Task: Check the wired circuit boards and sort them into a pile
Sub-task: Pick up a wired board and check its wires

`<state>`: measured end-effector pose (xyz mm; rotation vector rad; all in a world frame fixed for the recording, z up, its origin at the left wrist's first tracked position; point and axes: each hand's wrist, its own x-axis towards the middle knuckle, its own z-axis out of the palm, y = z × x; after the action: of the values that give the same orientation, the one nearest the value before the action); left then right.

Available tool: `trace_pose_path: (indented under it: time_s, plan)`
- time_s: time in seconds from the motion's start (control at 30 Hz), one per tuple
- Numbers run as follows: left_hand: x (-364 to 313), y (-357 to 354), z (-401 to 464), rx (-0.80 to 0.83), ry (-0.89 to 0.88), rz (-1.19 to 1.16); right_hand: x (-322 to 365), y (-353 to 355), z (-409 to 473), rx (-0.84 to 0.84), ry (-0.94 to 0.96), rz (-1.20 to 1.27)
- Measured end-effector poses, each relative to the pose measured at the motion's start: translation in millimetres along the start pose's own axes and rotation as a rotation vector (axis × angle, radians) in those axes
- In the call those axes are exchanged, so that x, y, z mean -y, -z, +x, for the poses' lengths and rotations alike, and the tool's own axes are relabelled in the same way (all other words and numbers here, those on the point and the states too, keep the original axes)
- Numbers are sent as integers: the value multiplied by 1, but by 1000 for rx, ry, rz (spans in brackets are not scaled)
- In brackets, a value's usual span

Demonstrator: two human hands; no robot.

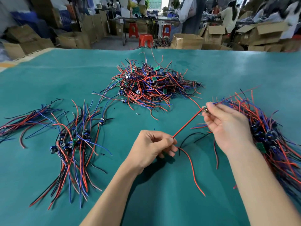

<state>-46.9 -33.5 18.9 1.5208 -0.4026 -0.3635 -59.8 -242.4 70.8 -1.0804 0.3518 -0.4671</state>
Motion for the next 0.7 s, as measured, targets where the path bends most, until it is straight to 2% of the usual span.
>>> trace_pose_path:
  time_s: [0.13, 0.23, 0.37, 0.5, 0.53, 0.63, 0.7]
  plan:
    - [2, -2, 2, -5, 10, 47, 24, -18, -14, 100, 291, -166]
    - [4, -6, 1, 2, 27, 120, 55, -49, -26, 209, 425, -152]
    - [3, -6, 3, -56, 10, 104, 47, -118, -46, 578, 280, -315]
    - [1, -4, -2, -82, -31, 112, -17, -189, -71, 750, 69, -522]
    - [3, -2, -3, -85, -56, 118, -32, -204, -74, 780, 75, -629]
    - [5, 2, -7, -79, -109, 75, -61, -232, -72, 854, 307, -1148]
    - [7, 2, -5, -124, -105, 127, -68, -239, -57, 849, 360, -1320]
